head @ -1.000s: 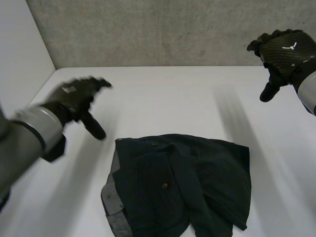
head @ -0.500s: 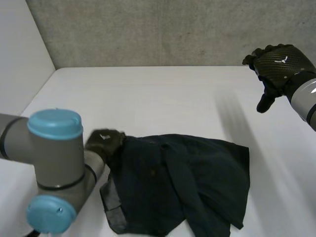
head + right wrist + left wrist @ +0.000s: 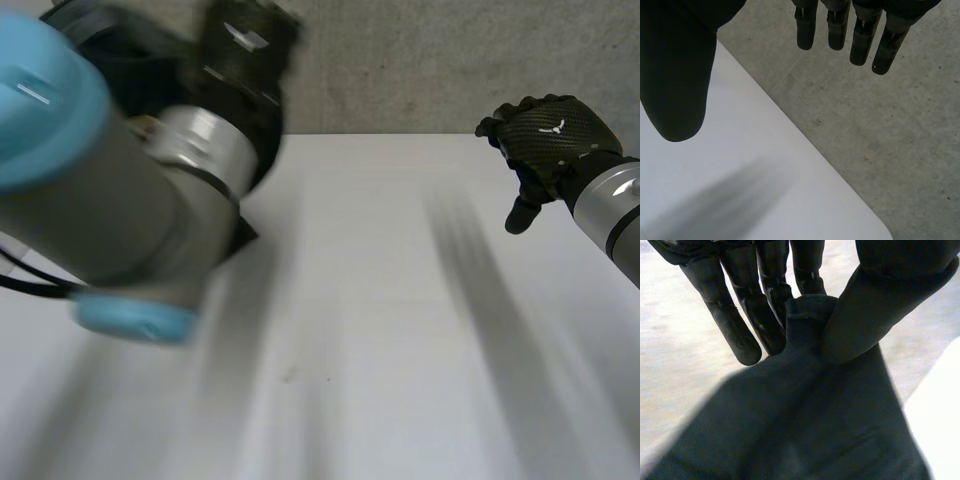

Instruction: Fold the shorts.

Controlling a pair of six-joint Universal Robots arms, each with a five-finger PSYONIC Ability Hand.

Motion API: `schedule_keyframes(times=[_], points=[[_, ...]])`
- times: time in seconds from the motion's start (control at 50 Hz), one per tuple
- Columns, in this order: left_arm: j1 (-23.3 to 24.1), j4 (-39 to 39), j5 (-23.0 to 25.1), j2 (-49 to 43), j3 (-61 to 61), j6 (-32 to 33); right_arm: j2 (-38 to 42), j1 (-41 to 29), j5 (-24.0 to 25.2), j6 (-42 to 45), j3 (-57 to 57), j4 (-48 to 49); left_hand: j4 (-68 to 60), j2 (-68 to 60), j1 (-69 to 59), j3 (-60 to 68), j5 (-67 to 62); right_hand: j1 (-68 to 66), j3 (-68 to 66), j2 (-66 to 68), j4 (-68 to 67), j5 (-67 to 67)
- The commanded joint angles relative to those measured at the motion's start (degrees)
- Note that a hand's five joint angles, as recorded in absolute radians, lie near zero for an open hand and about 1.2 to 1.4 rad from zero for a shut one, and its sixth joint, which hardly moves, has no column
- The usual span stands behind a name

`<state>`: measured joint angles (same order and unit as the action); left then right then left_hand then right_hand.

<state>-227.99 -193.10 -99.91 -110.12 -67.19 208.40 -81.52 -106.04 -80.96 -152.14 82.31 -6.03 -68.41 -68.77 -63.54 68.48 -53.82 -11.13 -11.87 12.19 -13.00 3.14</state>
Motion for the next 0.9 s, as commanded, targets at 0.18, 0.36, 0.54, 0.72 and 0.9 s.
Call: schedule_keyframes(times=[0.18,0.36,0.54,0.72,0.9], points=[[18.6,5.0,1.6,-21.6,-1.7,-0.7,-0.6,0.7,0.0,-0.1,-1.0,0.1,9.7,10.0,4.8,-9.7,5.1,1.1,1.9,-2.2,3.0,-3.1],[19.2,9.0,1.6,-16.5,-2.9,-0.6,-0.4,1.3,0.4,0.0,-1.0,0.1,41.0,41.4,36.2,-41.1,36.4,1.1,1.9,-2.2,3.0,-3.1],[9.9,7.9,1.6,0.8,-11.5,-0.8,1.5,1.7,0.9,-0.3,-1.0,-1.7,46.1,46.4,41.2,-46.1,41.5,1.1,1.9,-2.2,3.0,-3.1],[-6.1,7.8,3.5,6.6,-19.9,-0.7,3.5,-0.9,5.1,-2.1,1.4,-14.0,46.6,46.9,41.7,-46.7,42.0,1.1,1.9,-2.2,3.0,-3.1],[-19.6,8.4,14.5,1.7,-24.3,-2.5,8.0,-3.7,7.6,-10.9,13.0,0.1,43.9,44.3,39.0,-44.0,39.3,-13.6,-12.8,12.5,-11.7,11.6]])
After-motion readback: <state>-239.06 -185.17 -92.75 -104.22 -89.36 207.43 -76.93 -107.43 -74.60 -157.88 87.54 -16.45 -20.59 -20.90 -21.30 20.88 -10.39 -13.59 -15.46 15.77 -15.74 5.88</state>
